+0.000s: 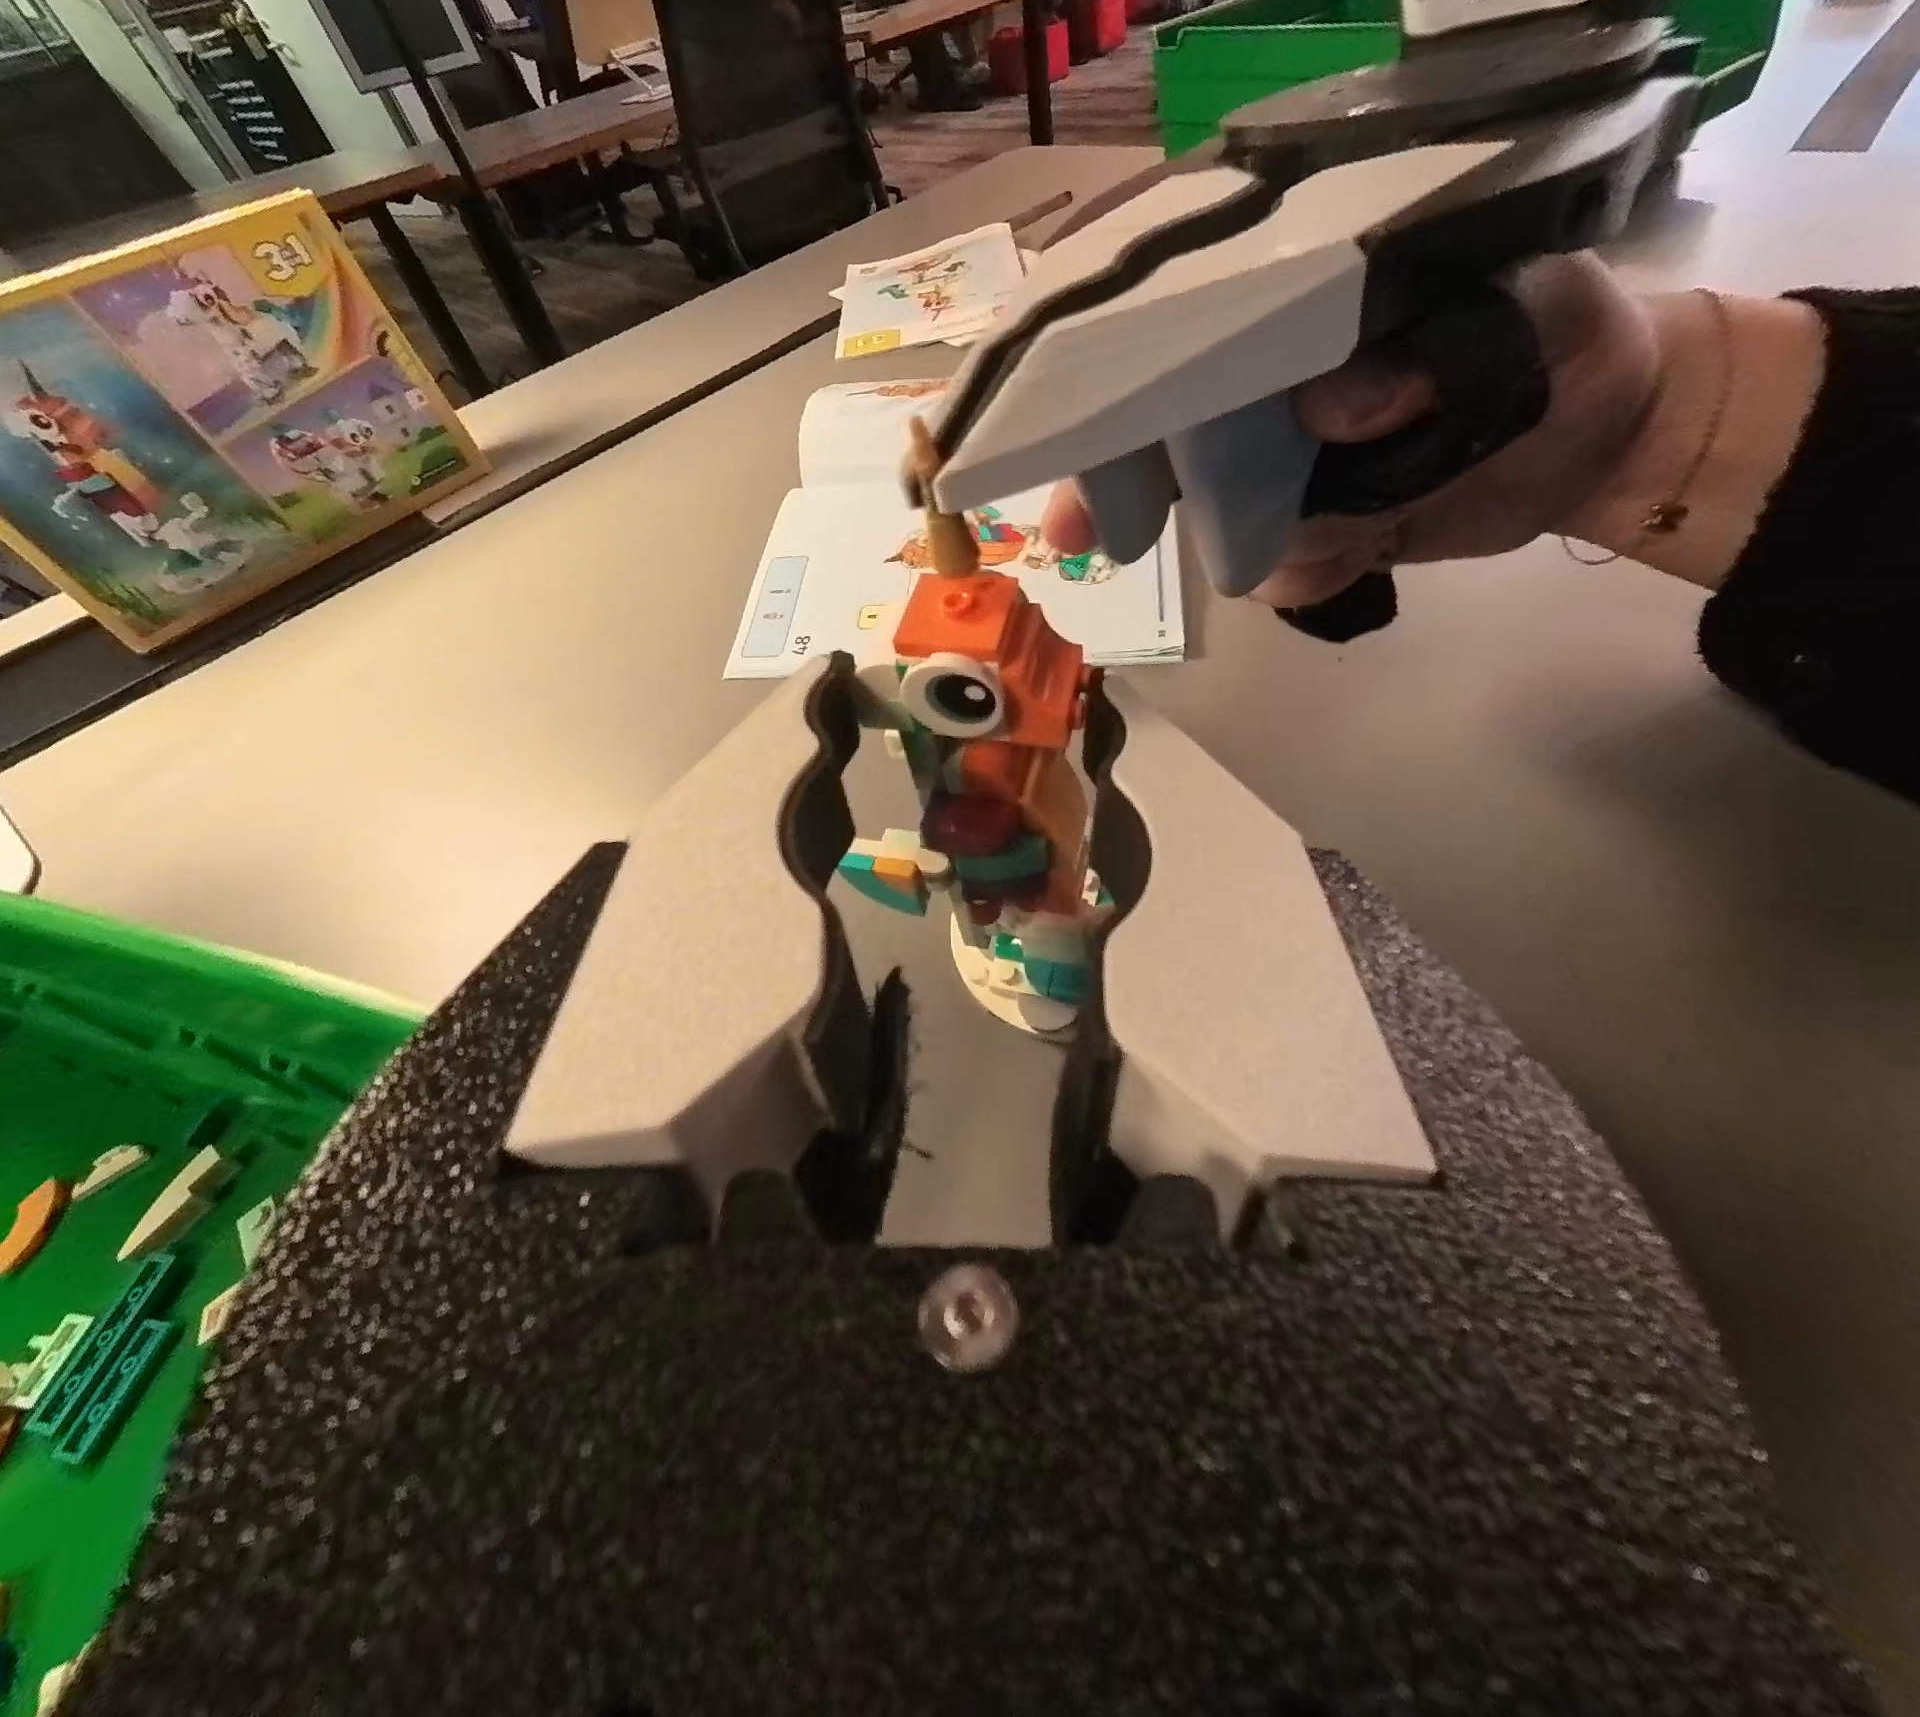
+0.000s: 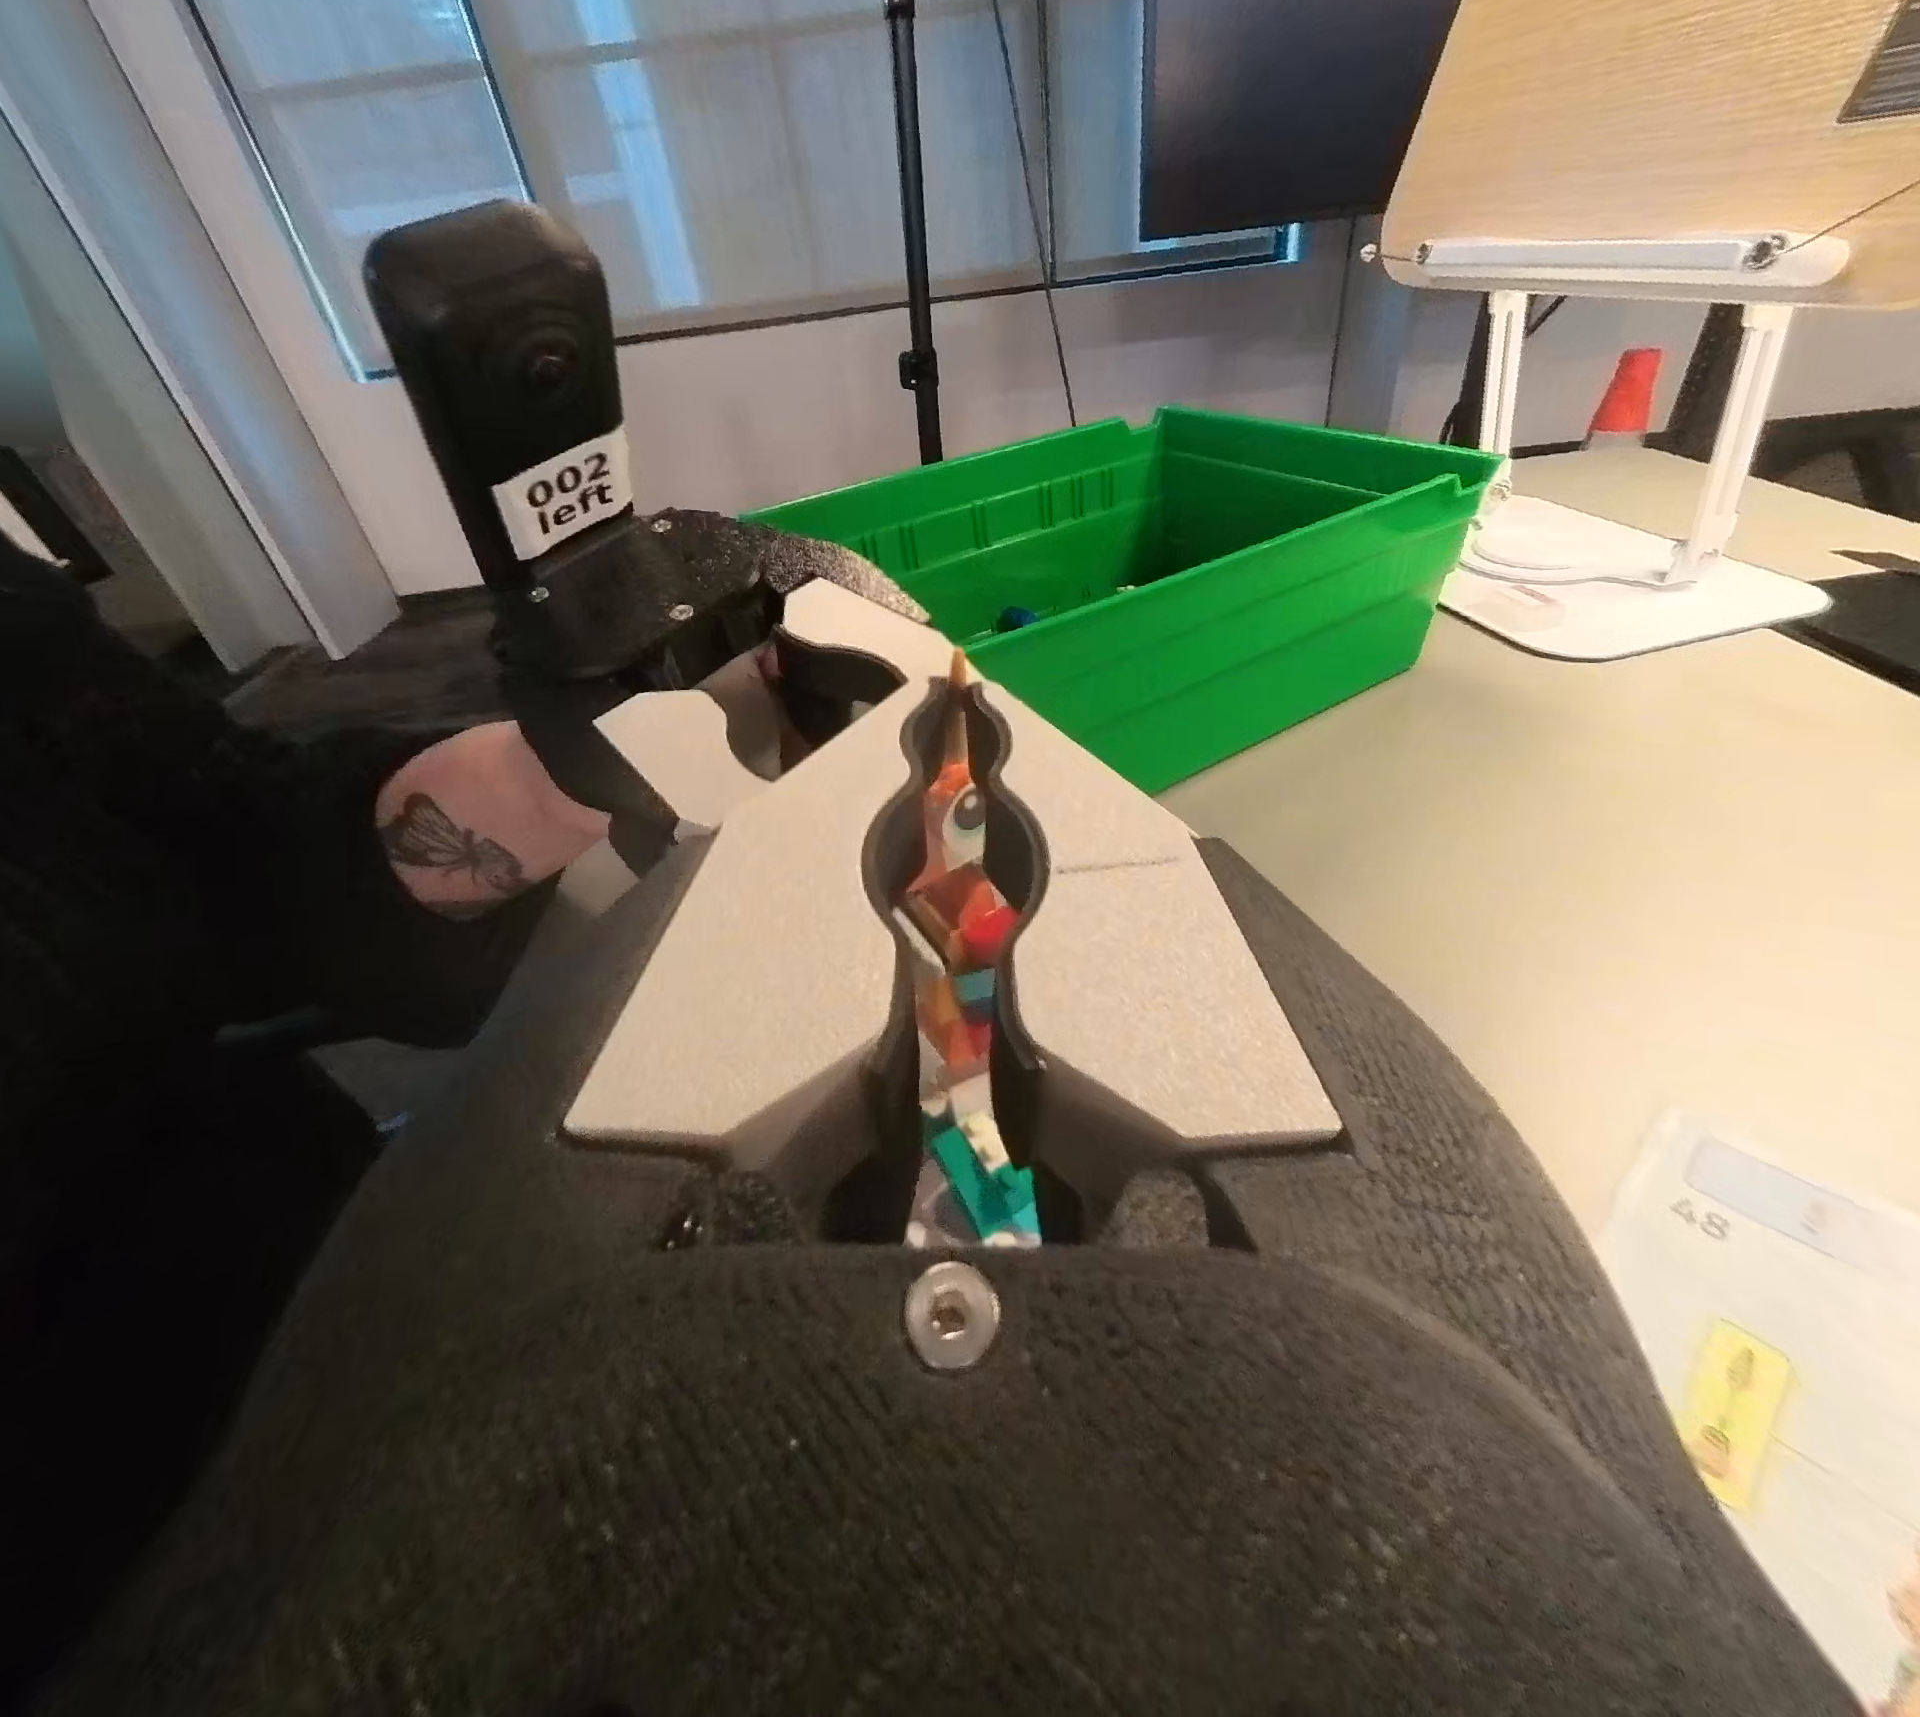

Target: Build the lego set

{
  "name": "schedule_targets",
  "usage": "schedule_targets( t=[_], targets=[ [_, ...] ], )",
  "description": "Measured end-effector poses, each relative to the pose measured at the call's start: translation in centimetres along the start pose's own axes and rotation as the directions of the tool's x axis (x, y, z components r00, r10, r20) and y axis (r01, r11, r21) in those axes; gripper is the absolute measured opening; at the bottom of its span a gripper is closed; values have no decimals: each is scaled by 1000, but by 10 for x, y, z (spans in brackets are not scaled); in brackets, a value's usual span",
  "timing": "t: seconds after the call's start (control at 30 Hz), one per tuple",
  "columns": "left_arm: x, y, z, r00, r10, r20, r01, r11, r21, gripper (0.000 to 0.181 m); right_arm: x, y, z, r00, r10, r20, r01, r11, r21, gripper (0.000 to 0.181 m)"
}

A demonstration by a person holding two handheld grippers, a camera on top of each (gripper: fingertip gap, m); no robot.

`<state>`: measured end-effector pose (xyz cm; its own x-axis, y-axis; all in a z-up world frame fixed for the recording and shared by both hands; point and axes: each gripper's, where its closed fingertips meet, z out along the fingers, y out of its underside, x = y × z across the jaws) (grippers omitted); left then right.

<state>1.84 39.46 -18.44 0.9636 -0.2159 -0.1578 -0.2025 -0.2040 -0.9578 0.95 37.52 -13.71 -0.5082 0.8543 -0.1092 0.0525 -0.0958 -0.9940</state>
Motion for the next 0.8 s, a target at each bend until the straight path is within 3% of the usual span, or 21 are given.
schedule_targets(
  t=[0.37, 0.57, 0.8],
  targets=[
    [0, -1, -1, 999, 31, 18, -31, 1000, -4, 40, -5, 2, 4, 990, -140, -32, 138, 989, -48, 1],
    [1, 0, -1, 999, 32, 31, -32, 999, 4, 40, -5, 3, 3, 994, -107, -17, 107, 994, -33, 1],
    [2, -1, -1, 997, 64, 44, -65, 998, 6, 40, -9, 5, 5, 969, -245, -37, 240, 965, -102, 1]
  ],
)
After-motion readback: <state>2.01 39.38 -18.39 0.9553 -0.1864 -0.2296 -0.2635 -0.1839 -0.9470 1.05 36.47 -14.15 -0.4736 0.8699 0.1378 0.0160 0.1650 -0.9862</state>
